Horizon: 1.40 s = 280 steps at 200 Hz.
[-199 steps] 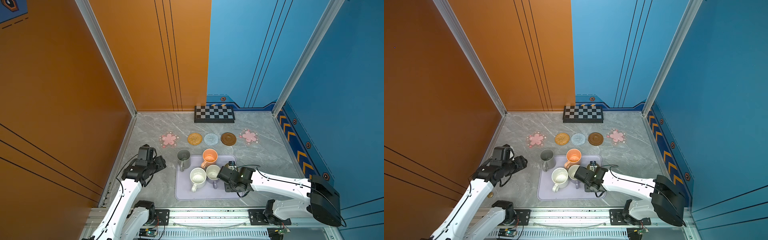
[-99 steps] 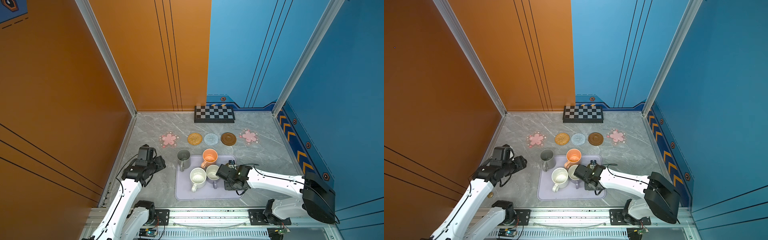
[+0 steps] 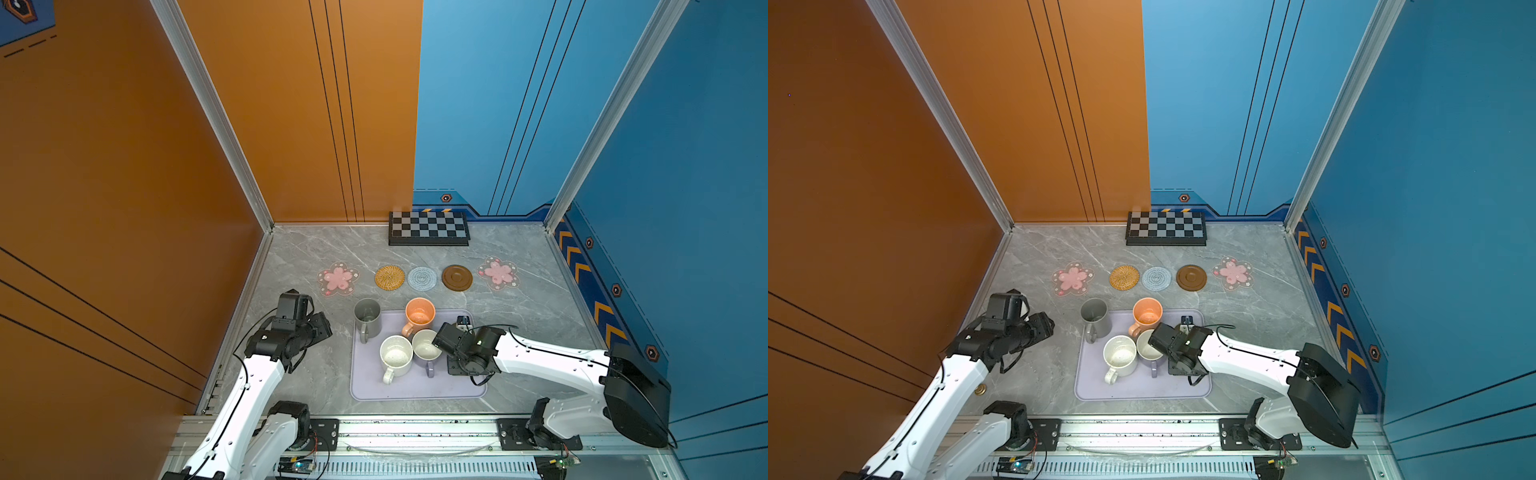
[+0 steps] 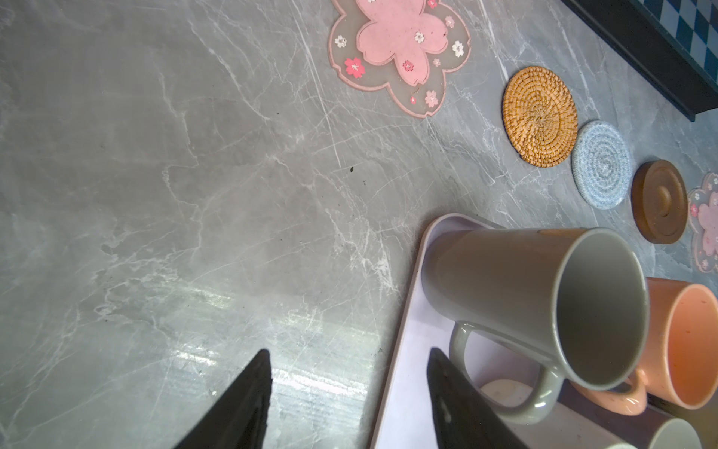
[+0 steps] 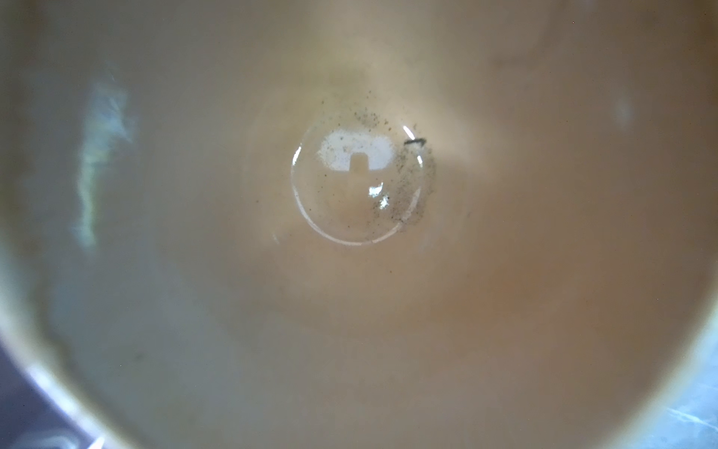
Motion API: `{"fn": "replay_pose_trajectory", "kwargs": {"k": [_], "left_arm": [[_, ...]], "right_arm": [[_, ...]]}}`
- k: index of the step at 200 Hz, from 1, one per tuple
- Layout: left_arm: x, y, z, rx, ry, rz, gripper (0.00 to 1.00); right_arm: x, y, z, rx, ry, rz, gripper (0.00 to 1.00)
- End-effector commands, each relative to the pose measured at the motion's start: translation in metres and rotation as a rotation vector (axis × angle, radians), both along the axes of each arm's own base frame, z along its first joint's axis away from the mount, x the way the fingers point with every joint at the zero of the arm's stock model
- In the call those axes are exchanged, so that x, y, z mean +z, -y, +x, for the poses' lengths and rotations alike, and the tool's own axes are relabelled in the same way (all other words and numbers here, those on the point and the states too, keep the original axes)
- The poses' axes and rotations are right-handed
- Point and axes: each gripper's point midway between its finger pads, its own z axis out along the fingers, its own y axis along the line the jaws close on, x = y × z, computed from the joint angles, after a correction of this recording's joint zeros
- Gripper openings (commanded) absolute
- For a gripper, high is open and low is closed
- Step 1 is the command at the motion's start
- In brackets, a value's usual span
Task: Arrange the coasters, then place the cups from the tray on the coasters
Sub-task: 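Carry the yellow mug with the right gripper to the second pink flower coaster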
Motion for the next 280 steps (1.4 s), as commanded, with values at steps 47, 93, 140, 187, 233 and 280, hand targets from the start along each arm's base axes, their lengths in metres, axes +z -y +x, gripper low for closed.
{"fn": "replay_pose_trajectory", "kwargs": {"k": [47,93,140,187,233,280], "left_arm": [[-0.008,-0.005,-0.007,0.003,-0.029,0.041,0.64],[-0.009,-0.008,-0.005,0.011,-0.039,0.052,0.64],[-0.008,-0.012,-0.005,0.025,-0.038,0.059,0.64],[-0.006,-0.014,-0.002,0.029,-0.042,0.069,0.64],[0.002,-0.018,0.006,0.048,-0.038,0.083,0.68],[0.009,-0.023,0.023,0.087,-0.05,0.096,0.79]], "right_arm": [[0.016,0.008,0.008,0.012,0.078,0.013,0.0],[0.056,0.022,0.027,0.012,0.205,0.007,0.0],[0.082,0.047,0.048,-0.023,0.278,-0.022,0.0],[0.104,0.078,0.081,-0.074,0.317,-0.059,0.0],[0.12,0.086,0.124,0.001,0.367,-0.06,0.0],[0.122,0.105,0.161,-0.021,0.353,-0.019,0.0]]}}
